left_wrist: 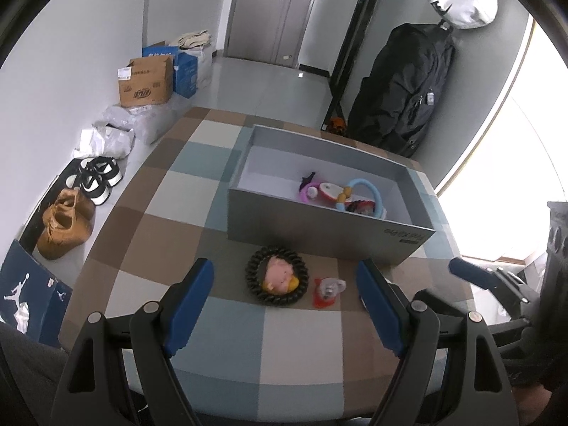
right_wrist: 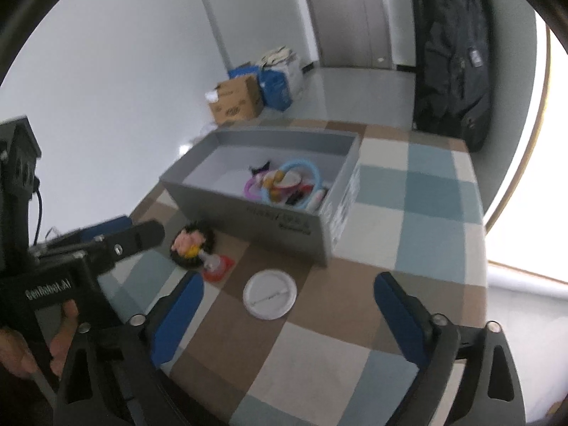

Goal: Organize jewelry
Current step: 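Move both grippers back to the items beside the grey box, then grasp the white round badge with the right gripper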

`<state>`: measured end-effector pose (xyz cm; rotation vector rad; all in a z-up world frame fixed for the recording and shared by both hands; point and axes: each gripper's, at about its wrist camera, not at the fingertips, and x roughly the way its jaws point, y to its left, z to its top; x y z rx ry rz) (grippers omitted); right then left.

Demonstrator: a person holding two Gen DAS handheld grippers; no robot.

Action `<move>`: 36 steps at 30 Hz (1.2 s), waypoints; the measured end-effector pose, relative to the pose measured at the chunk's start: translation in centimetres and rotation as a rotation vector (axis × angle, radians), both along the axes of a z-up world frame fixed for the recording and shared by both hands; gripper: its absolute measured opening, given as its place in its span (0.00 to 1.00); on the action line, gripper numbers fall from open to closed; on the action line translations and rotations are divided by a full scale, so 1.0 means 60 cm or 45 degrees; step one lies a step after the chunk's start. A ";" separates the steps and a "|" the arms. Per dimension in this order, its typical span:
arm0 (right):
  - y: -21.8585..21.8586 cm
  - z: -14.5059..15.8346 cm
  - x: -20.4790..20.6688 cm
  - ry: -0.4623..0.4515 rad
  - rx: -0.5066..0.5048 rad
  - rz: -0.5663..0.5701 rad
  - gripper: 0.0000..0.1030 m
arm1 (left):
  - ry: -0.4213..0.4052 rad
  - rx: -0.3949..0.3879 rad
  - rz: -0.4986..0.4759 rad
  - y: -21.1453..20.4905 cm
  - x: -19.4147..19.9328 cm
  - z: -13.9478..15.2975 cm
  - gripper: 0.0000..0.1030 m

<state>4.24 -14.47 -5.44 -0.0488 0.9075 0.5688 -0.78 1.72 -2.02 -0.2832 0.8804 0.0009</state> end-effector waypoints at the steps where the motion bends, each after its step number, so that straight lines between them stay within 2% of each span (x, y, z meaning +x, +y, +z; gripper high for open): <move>1: 0.005 -0.008 0.001 0.021 -0.020 0.013 0.89 | 0.003 -0.001 0.008 0.004 -0.001 0.000 0.77; 5: 0.021 -0.031 0.001 0.080 -0.074 0.047 0.72 | 0.003 -0.022 0.022 0.019 -0.003 -0.001 0.77; 11: 0.042 -0.044 -0.002 0.075 -0.143 0.087 0.67 | 0.015 -0.088 0.083 0.049 0.000 -0.005 0.77; 15: 0.059 -0.047 -0.006 0.019 -0.226 0.098 0.62 | 0.025 -0.151 0.106 0.066 0.004 -0.008 0.77; 17: 0.068 -0.049 -0.011 -0.024 -0.294 0.104 0.55 | 0.025 -0.159 0.112 0.069 0.005 -0.009 0.77; 19: 0.073 -0.049 -0.017 -0.041 -0.296 0.136 0.42 | 0.019 -0.165 0.123 0.073 0.005 -0.009 0.77; 20: 0.076 -0.048 -0.020 -0.048 -0.300 0.148 0.40 | 0.014 -0.165 0.129 0.074 0.004 -0.008 0.77; 23: 0.081 -0.048 -0.025 -0.080 -0.332 0.156 0.40 | 0.003 -0.140 0.130 0.073 0.004 -0.006 0.77; 29: 0.070 -0.044 -0.025 -0.055 -0.286 0.131 0.40 | -0.008 -0.096 0.069 0.059 0.003 -0.004 0.77; 32: 0.059 -0.034 -0.024 -0.044 -0.232 0.109 0.40 | -0.012 -0.002 0.091 0.054 0.000 -0.003 0.77; 36: 0.044 -0.023 -0.018 -0.022 -0.173 0.071 0.40 | 0.000 -0.017 0.038 0.048 0.002 -0.008 0.77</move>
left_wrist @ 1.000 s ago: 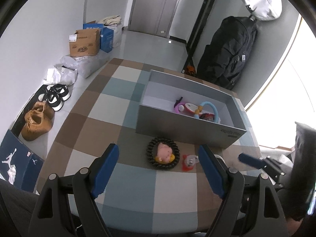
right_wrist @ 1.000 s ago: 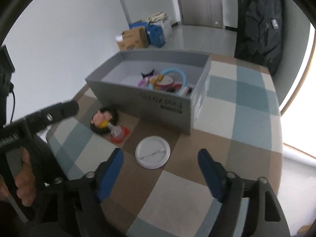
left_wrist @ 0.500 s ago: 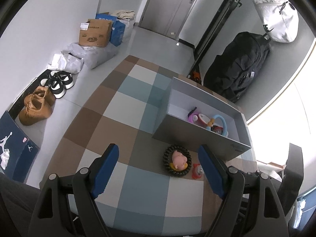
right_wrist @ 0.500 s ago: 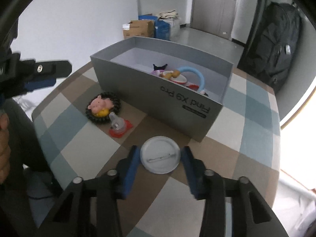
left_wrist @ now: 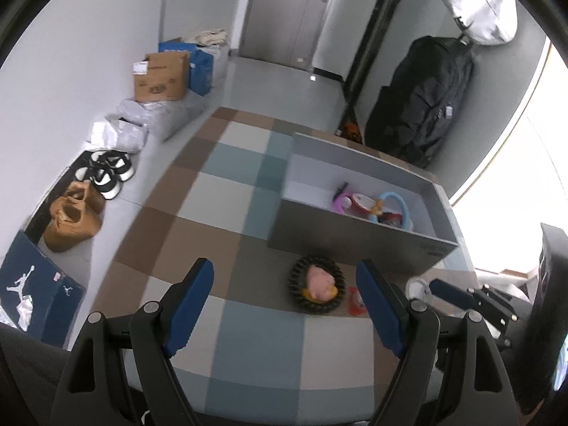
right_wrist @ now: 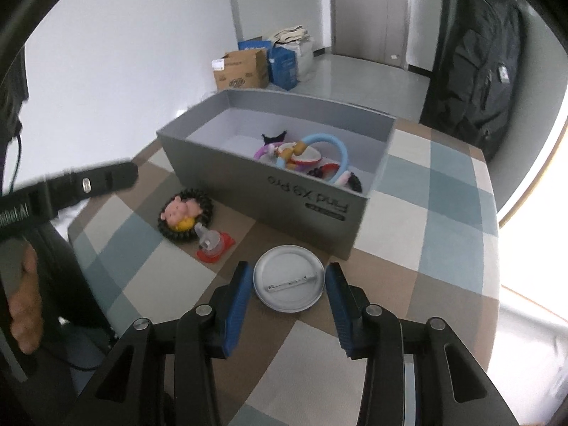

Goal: Organize jewelry
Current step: 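Grasp the white round badge with the right gripper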

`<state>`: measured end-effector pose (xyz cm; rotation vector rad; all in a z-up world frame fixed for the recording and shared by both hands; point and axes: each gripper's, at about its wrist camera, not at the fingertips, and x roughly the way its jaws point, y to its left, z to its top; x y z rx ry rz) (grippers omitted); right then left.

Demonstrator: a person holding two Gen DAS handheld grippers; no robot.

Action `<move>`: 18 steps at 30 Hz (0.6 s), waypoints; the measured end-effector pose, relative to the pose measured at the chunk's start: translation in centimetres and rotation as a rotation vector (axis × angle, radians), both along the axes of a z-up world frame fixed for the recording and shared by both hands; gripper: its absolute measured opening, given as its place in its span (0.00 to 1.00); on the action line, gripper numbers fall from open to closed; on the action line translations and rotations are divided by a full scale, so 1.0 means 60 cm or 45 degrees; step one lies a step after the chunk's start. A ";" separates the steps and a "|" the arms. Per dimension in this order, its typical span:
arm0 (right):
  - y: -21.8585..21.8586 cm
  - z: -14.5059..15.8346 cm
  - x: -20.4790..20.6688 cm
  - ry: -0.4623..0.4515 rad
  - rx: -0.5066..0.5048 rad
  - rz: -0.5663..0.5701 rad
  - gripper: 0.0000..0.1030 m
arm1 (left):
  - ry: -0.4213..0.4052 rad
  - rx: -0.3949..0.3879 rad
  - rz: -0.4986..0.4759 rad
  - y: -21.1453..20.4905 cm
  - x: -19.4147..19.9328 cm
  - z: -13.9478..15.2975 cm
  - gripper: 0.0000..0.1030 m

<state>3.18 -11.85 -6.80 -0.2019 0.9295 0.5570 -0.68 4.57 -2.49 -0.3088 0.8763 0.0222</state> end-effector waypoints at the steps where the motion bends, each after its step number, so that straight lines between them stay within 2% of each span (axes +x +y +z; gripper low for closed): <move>1: -0.004 0.003 0.001 0.002 0.014 -0.011 0.40 | 0.003 0.012 -0.015 -0.005 0.000 -0.001 0.77; 5: -0.022 0.014 0.010 0.019 0.082 -0.055 0.40 | 0.007 0.038 -0.097 -0.029 -0.001 -0.003 0.77; 7: -0.031 0.019 0.016 0.027 0.115 -0.075 0.40 | 0.012 0.088 -0.125 -0.044 -0.001 -0.005 0.76; 11: -0.049 0.031 0.020 0.031 0.168 -0.116 0.40 | 0.020 0.148 -0.182 -0.073 0.001 -0.007 0.66; 14: -0.057 0.034 0.025 0.034 0.193 -0.145 0.40 | 0.029 0.145 -0.227 -0.089 0.004 -0.009 0.59; 18: -0.068 0.038 0.026 0.028 0.213 -0.156 0.40 | 0.052 0.194 -0.264 -0.114 0.008 -0.015 0.54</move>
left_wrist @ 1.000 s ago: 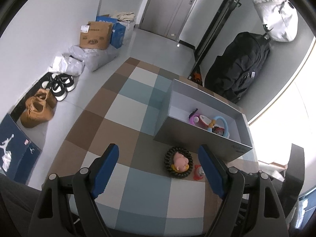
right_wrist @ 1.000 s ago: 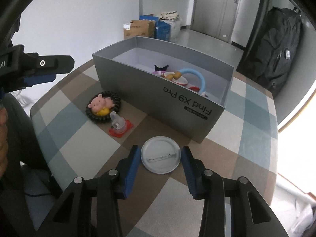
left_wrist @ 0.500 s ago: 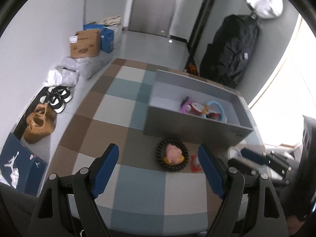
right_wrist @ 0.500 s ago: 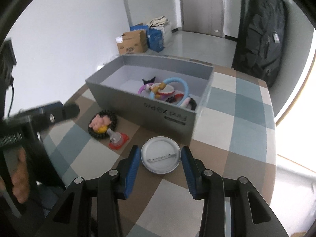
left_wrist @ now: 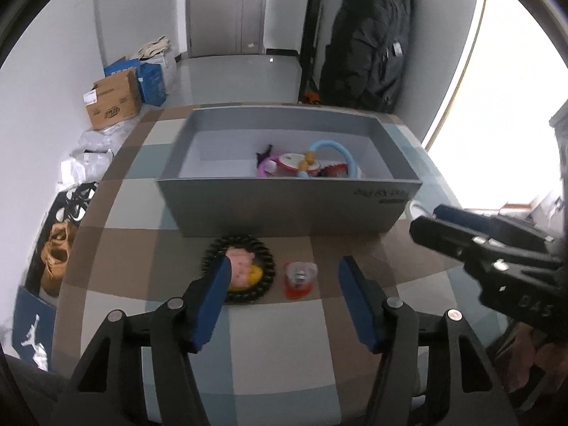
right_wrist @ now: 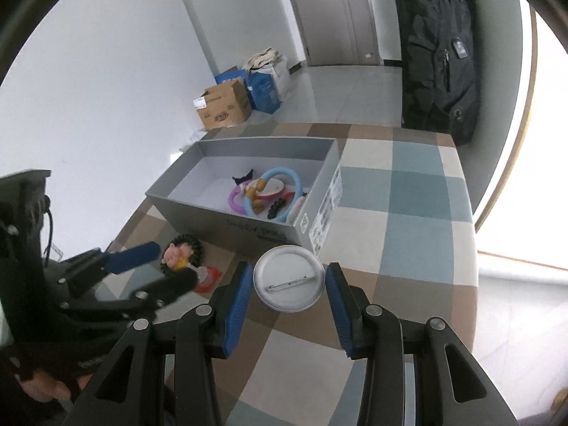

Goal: Organize jewelry
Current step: 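Grasp the white round badge with the right gripper, then lift the white badge with the right gripper while the left gripper grasps the red clear charm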

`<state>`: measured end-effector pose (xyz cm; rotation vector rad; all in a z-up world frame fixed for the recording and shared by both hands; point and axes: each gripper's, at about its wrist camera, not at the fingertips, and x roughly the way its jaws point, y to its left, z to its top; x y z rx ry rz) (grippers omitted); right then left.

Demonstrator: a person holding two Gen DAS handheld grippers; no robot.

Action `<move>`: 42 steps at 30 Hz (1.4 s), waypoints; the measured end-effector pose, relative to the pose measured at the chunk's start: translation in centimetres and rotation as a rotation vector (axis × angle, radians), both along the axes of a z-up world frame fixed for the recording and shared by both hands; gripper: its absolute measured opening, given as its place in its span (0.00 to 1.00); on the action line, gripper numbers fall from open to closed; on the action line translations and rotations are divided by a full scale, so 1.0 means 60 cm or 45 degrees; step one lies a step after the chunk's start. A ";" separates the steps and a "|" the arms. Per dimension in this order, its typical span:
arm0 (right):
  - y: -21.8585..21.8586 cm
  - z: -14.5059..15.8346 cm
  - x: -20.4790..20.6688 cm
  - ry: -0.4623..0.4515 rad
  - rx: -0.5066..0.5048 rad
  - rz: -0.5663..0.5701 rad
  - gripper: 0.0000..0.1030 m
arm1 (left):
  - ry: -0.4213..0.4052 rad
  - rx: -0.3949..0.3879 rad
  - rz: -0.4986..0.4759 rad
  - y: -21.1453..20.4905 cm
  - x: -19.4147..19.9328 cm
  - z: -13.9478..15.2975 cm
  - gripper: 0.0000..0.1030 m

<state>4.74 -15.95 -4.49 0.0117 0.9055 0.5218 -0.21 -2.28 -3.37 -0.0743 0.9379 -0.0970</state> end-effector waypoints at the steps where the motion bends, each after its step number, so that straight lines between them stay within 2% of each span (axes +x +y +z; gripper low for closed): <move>1: -0.003 0.002 -0.002 -0.001 0.005 -0.002 0.40 | 0.006 0.021 -0.007 -0.006 0.001 -0.002 0.52; 4: -0.009 0.002 0.004 0.000 0.018 -0.011 0.40 | 0.026 0.064 -0.026 -0.016 0.002 -0.009 0.45; 6: -0.014 0.003 0.004 0.002 0.028 -0.019 0.40 | 0.039 0.084 -0.035 -0.020 0.002 -0.013 0.35; 12: -0.018 0.005 0.005 0.003 0.050 -0.029 0.40 | 0.045 0.115 -0.055 -0.025 0.000 -0.013 0.14; 26: -0.019 0.006 0.006 0.011 0.072 -0.039 0.40 | 0.025 0.049 -0.090 -0.029 -0.001 0.004 0.14; 34: -0.021 0.008 0.006 0.006 0.093 -0.045 0.40 | 0.004 -0.026 -0.060 -0.016 0.006 0.019 0.14; 42: -0.024 0.020 0.009 -0.023 0.160 -0.062 0.40 | -0.011 -0.146 -0.019 0.004 0.015 0.035 0.14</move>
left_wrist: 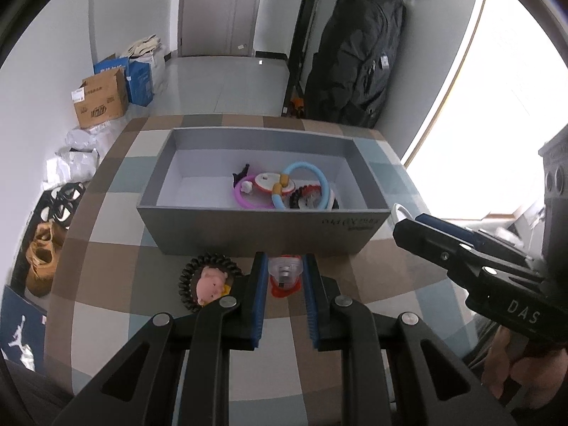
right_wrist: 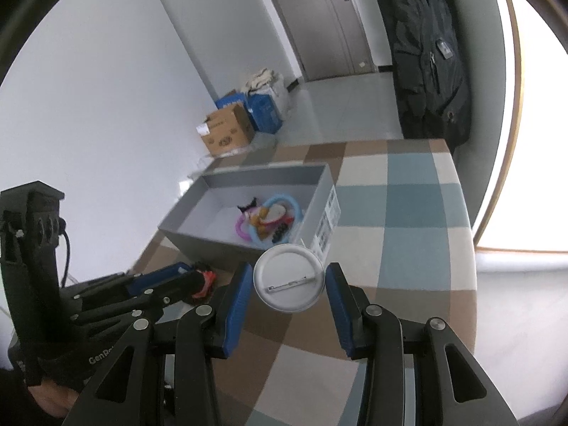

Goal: Organize jewelry
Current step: 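Lift the white badge with the right gripper while the left gripper grasps the red clear charm, then carry the white badge and red charm into the grey box and open both grippers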

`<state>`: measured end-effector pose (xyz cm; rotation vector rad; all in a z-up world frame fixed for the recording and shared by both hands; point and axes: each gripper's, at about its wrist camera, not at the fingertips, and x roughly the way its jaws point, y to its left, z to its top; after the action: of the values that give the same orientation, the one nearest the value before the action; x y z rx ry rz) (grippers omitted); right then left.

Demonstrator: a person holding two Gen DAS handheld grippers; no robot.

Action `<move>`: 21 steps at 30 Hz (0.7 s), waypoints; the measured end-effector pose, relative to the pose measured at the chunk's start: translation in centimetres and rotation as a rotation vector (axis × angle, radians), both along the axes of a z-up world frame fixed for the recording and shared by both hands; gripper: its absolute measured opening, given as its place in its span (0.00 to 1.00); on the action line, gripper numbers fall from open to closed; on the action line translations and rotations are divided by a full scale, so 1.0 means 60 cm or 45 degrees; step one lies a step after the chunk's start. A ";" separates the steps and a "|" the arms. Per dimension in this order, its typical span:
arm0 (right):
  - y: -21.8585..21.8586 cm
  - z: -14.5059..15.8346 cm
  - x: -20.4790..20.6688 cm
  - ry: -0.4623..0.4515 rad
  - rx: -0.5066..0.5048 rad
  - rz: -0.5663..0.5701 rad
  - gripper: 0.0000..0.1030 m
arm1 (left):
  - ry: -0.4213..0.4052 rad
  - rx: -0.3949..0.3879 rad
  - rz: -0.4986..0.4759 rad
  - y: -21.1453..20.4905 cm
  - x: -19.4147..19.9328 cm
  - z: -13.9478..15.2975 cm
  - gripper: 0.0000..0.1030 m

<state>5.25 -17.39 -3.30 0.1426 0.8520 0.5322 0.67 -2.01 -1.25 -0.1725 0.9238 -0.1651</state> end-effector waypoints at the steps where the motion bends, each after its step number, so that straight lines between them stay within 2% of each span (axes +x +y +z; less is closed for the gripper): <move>1: 0.001 0.002 0.001 -0.002 0.009 0.000 0.40 | -0.001 -0.011 0.004 0.003 0.002 0.001 0.14; 12: 0.010 0.033 -0.009 -0.096 0.089 0.033 0.40 | -0.010 -0.143 0.051 0.038 0.016 0.015 0.14; 21: 0.028 0.050 0.018 -0.148 0.139 0.048 0.40 | -0.088 -0.224 0.083 0.060 0.040 0.034 0.14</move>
<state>6.31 -15.71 -0.30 0.1937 0.7137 0.6172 3.05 1.61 0.76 -0.3572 0.8335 -0.1910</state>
